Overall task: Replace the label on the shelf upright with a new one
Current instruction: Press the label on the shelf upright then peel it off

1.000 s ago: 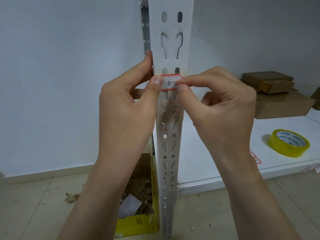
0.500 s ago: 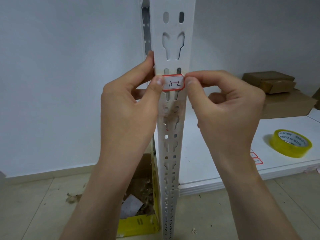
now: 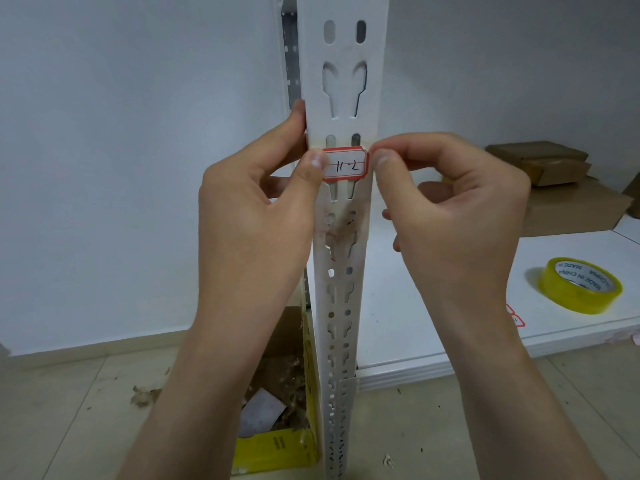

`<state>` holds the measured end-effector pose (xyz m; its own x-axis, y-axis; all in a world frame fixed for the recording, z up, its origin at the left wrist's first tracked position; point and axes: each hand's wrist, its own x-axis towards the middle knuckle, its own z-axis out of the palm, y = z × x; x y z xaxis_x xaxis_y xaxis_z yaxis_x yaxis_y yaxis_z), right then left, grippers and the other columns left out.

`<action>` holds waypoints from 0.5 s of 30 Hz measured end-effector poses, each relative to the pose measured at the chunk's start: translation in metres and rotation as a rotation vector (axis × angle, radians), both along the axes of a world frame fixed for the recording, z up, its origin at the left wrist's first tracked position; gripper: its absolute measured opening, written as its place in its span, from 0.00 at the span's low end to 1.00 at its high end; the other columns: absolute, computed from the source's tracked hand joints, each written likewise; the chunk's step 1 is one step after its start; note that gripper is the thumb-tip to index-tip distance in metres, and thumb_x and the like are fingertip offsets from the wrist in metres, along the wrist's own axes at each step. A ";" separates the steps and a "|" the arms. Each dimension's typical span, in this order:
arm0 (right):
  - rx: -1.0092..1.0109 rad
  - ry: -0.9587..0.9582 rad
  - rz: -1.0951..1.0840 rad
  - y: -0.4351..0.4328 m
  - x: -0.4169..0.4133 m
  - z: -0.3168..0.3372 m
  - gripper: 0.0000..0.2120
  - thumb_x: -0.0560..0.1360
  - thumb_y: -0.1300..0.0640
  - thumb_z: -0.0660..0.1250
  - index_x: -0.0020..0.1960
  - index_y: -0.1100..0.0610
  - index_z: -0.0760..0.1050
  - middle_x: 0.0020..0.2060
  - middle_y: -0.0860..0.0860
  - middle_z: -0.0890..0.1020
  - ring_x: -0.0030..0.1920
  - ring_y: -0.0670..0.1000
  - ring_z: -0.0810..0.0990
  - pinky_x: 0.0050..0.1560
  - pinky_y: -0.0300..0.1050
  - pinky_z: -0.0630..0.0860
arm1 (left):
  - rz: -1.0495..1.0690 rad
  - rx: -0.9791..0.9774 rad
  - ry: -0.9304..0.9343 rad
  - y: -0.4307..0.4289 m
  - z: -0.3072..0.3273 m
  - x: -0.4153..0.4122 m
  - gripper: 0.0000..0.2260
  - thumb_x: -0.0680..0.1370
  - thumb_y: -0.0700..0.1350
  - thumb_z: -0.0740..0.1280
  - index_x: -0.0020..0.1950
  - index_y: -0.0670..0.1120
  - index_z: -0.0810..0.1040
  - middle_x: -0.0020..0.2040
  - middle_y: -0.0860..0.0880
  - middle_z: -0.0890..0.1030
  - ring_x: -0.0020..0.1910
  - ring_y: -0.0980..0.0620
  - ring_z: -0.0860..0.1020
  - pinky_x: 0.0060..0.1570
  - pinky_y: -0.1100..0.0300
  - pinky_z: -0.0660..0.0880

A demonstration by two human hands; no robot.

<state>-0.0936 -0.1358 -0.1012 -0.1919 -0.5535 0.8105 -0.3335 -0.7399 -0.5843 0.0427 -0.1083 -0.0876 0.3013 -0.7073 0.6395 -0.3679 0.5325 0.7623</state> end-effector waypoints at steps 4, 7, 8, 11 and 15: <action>-0.068 0.047 -0.037 -0.002 -0.001 -0.001 0.02 0.78 0.56 0.72 0.48 0.50 0.83 0.41 0.40 0.84 0.27 0.50 0.78 0.24 0.47 0.75 | 0.001 -0.004 -0.001 0.001 0.000 0.000 0.18 0.83 0.44 0.68 0.73 0.55 0.77 0.63 0.62 0.84 0.53 0.66 0.84 0.51 0.66 0.83; -0.118 0.069 -0.082 -0.003 -0.002 -0.001 0.05 0.78 0.54 0.74 0.53 0.53 0.84 0.42 0.40 0.84 0.25 0.52 0.76 0.24 0.46 0.73 | 0.004 -0.006 -0.008 0.000 0.000 0.000 0.18 0.83 0.43 0.67 0.73 0.54 0.77 0.63 0.62 0.84 0.54 0.67 0.83 0.53 0.65 0.83; -0.121 0.067 -0.090 -0.004 -0.002 -0.001 0.08 0.77 0.52 0.75 0.53 0.53 0.84 0.42 0.39 0.83 0.25 0.52 0.76 0.24 0.47 0.73 | 0.007 -0.007 -0.011 0.000 0.001 0.000 0.18 0.83 0.44 0.67 0.73 0.55 0.77 0.64 0.62 0.83 0.54 0.67 0.83 0.53 0.65 0.83; -0.102 0.060 -0.105 -0.005 -0.002 0.000 0.09 0.76 0.48 0.77 0.53 0.51 0.84 0.41 0.37 0.83 0.24 0.52 0.77 0.25 0.51 0.74 | 0.008 -0.005 -0.008 0.001 0.001 0.001 0.19 0.83 0.44 0.68 0.74 0.55 0.76 0.64 0.63 0.83 0.51 0.64 0.84 0.52 0.65 0.83; -0.101 0.064 -0.113 -0.006 -0.002 0.001 0.05 0.77 0.51 0.75 0.52 0.51 0.84 0.41 0.37 0.83 0.28 0.48 0.79 0.27 0.47 0.75 | 0.005 0.000 -0.002 0.000 0.001 0.001 0.19 0.83 0.43 0.68 0.73 0.55 0.77 0.63 0.63 0.83 0.47 0.67 0.83 0.48 0.69 0.82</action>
